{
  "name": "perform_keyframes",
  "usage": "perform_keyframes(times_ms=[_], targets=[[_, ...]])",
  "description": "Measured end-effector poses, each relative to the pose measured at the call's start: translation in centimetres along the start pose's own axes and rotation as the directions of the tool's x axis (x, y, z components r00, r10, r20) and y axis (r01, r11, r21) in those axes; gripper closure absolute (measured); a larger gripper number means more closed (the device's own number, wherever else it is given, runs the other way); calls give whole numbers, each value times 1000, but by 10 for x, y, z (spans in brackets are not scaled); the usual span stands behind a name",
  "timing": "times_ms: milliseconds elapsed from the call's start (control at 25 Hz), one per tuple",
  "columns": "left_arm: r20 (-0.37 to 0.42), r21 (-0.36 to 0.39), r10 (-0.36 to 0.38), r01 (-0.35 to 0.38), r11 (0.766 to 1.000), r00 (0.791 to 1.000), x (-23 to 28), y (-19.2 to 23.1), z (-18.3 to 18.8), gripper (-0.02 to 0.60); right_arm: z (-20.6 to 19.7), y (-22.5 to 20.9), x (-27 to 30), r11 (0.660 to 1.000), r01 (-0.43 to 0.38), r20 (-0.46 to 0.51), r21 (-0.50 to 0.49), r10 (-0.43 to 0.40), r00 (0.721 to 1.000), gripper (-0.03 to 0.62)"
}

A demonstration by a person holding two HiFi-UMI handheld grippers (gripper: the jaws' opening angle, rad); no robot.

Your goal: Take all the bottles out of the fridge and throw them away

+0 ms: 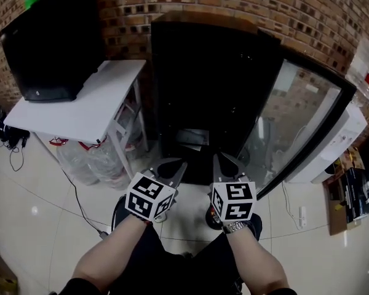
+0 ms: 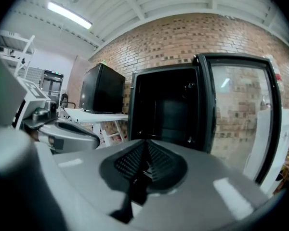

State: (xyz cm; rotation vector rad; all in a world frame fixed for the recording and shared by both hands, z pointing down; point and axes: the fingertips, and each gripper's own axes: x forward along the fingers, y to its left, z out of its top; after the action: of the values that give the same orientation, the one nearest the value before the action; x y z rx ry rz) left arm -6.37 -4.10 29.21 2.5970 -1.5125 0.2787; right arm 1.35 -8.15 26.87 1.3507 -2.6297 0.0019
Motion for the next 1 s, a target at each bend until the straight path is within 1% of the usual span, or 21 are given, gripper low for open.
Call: perform_keyframes(times_ms=[160, 320, 520, 1000], targets=[[14, 8, 6, -6, 1000, 1000, -5, 1, 5, 578, 15, 9, 0, 1000, -15, 25, -15, 15, 1000, 592], [23, 16, 4, -4, 1000, 1000, -7, 0, 10, 577, 20, 17, -3, 999, -27, 34, -20, 28, 999, 594], [39, 32, 0, -1, 999, 999, -10, -4, 15, 577, 18, 21, -5, 999, -36, 30, -21, 36, 999, 593], [42, 34, -4, 2, 999, 999, -13, -6, 12, 577, 17, 25, -9, 999, -41, 32, -18, 42, 999, 594]])
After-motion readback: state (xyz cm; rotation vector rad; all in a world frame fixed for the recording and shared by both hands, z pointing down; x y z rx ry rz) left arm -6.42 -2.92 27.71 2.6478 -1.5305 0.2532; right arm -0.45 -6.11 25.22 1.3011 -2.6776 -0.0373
